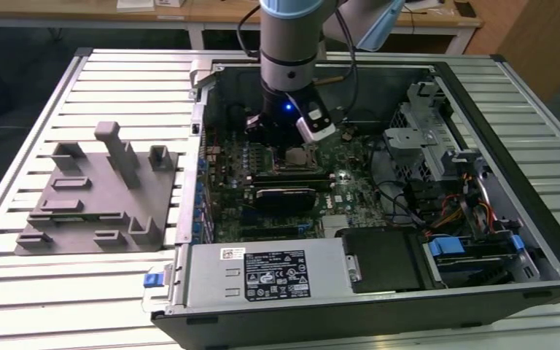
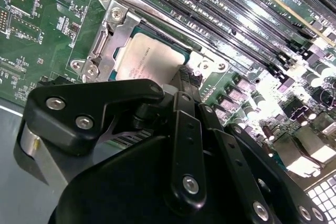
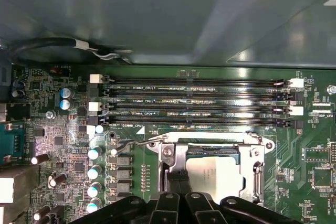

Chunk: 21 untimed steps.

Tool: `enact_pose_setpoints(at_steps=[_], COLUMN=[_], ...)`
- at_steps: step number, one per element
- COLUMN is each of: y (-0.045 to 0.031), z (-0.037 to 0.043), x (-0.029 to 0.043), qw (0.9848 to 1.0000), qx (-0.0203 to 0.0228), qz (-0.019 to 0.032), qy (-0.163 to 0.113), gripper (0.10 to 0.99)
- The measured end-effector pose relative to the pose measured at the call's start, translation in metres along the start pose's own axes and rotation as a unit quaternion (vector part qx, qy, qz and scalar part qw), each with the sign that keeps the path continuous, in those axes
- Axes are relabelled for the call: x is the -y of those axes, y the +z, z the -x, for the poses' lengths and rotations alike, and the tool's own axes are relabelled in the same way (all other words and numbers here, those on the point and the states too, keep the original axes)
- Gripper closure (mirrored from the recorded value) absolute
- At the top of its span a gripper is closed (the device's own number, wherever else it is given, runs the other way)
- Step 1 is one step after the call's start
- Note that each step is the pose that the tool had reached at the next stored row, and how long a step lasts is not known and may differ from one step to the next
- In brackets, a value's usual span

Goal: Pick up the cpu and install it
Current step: 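Close the cpu cover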

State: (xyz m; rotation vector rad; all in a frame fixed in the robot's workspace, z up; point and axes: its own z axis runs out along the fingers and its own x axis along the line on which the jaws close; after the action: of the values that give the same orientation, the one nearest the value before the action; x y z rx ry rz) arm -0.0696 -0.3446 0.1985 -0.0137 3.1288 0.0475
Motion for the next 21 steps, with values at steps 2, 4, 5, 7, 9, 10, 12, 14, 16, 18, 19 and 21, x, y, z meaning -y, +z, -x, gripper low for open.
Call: enact_pose_setpoints(at_steps=[2,4,5,7,9,10,12,14,16,18,19,21], y=[-0.0002,-0.0005,-0.0007,-0.0012,-0.0018,-0.0023,-0.0035,-0.0045,-0.0059,-0.0081,-0.0096,-0.0127], z=[0.0006,0.0012,0.0014,0.0021,0.0027,0.0029,0.0031,0.0031,0.0032,0.0032,0.0032,0.0032], x=[0.0000,-0.0001,0.0000,-0.0001,-0.0001,-0.0001,-0.0001,-0.0001,-0.0001,-0.0002,-0.0003,-0.0003], qw=[1.0000,1.0000,1.0000,1.0000,1.0000,1.0000,1.0000,1.0000,1.0000,1.0000,1.0000,1.0000], qx=[0.0000,0.0000,0.0000,0.0000,0.0002,-0.0001,-0.0001,-0.0001,-0.0001,-0.0002,-0.0001,-0.0001], qz=[0.0001,0.0002,0.0001,0.0002,0.0000,0.0000,0.0000,0.0000,0.0000,0.0000,0.0000,0.0000], qy=[0.000,0.000,0.000,0.000,0.000,0.000,0.000,0.000,0.000,0.000,0.000,0.000], gripper=[0.980,0.980,0.980,0.980,0.980,0.980,0.980,0.980,0.980,0.980,0.980,0.980])
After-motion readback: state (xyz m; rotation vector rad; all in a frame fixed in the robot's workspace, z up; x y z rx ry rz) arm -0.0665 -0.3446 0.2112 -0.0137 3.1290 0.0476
